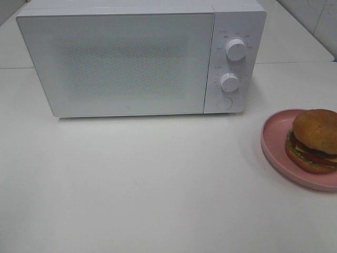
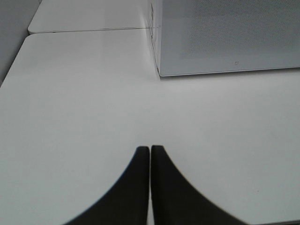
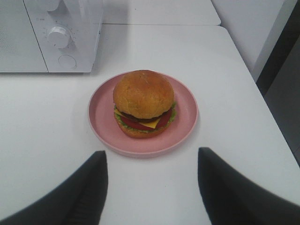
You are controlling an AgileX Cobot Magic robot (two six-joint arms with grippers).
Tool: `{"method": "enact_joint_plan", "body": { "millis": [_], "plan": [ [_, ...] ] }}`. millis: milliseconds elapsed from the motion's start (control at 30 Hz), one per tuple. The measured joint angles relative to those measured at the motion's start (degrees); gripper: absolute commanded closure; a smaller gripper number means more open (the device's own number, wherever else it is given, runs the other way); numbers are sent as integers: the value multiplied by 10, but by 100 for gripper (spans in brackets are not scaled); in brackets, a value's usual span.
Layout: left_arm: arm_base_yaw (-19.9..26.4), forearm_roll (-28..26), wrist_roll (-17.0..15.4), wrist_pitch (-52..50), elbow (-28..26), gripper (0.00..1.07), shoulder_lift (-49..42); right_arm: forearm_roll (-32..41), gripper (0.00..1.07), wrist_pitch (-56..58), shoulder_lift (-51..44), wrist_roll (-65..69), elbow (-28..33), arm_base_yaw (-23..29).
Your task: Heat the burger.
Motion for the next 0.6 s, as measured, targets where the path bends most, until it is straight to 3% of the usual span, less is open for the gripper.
{"method": "enact_joint_plan", "body": {
  "millis": [600],
  "plan": [
    [1,0,0,0,0,107,0,0,55,0,0,0,0,0]
  ]
}}
